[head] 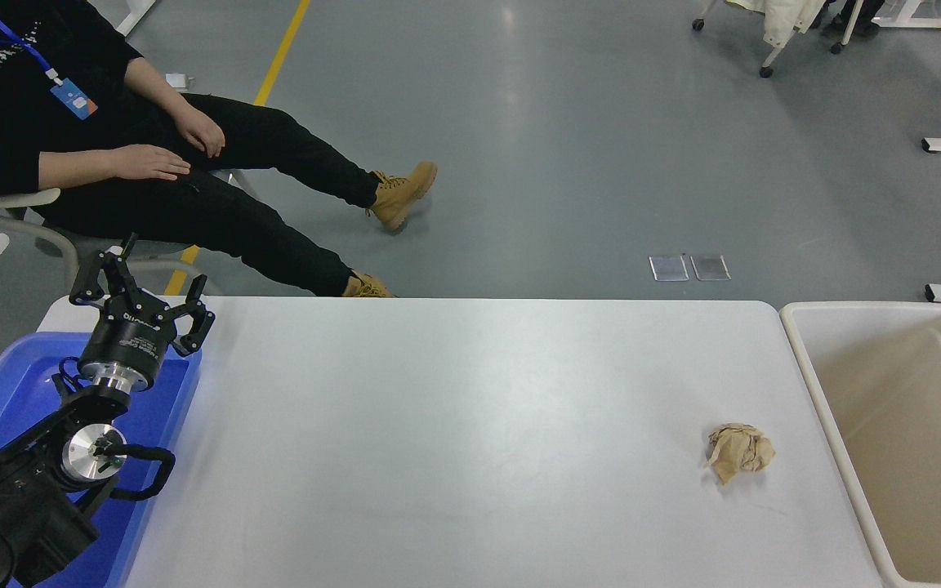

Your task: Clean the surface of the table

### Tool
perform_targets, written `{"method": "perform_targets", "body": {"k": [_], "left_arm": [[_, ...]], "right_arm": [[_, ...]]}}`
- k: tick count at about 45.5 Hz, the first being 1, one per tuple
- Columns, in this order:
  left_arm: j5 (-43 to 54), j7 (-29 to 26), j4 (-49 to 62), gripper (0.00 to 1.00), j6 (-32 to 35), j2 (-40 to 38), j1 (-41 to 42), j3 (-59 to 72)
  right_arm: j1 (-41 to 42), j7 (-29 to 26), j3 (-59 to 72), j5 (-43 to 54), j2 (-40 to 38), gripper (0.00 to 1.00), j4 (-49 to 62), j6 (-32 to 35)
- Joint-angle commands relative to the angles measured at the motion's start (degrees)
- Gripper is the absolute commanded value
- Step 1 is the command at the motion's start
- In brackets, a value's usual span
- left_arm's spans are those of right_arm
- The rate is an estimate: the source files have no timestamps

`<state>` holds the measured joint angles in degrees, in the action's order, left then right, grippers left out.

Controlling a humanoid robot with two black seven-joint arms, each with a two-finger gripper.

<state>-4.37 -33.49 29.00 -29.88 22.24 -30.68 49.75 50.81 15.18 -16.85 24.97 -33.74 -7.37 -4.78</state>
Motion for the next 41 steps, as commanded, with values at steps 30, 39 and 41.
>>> {"method": "perform_targets", "body": {"k": [30,39,41], "left_arm": [[0.0,0.0,0.0,1.00,0.0,0.0,0.0,0.0],[0.0,0.0,0.0,1.00,0.0,0.0,0.0,0.0],[0.0,0.0,0.0,1.00,0.0,0.0,0.0,0.0]], "right_arm": [[-0.7,0.3,-48.5,-0.4,0.0,1.00,-37.5,7.0],[-10.3,0.3,-50.1,-2.8,5.2,1.00,-37.6,10.0],[-12.0,0.3,-50.0,-2.8,6.0,0.99,-37.6,10.7]]}}
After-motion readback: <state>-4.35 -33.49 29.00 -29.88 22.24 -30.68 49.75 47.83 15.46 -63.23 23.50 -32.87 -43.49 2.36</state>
